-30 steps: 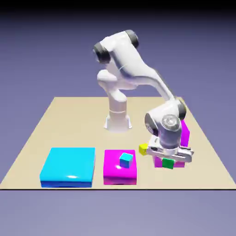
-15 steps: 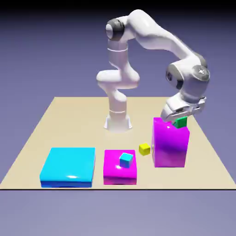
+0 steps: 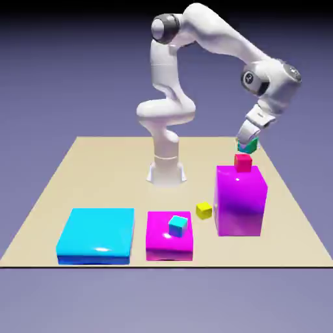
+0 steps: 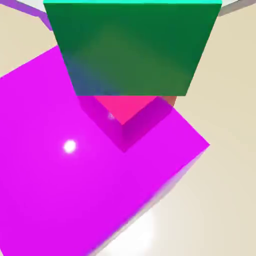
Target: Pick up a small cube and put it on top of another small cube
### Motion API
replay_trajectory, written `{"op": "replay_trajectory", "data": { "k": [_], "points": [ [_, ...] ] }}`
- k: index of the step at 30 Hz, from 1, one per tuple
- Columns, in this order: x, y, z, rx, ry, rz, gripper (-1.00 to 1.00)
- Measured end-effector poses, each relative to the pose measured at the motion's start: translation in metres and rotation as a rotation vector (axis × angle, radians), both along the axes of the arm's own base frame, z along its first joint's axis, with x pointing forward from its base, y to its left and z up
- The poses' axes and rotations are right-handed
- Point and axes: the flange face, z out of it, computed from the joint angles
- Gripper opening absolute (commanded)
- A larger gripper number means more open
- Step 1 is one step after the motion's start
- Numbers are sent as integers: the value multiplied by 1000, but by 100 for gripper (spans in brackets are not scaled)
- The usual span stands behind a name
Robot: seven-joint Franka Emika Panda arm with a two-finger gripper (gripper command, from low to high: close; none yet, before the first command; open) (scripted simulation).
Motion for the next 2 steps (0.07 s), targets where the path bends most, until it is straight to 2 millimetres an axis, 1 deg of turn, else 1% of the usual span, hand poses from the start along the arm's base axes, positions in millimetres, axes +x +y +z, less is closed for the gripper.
{"op": "replay_trajectory", "data": {
  "k": [1, 2],
  "points": [
    [0, 0, 0, 0, 0, 0, 100],
    [3, 4, 13, 0, 0, 0, 100]
  ]
}}
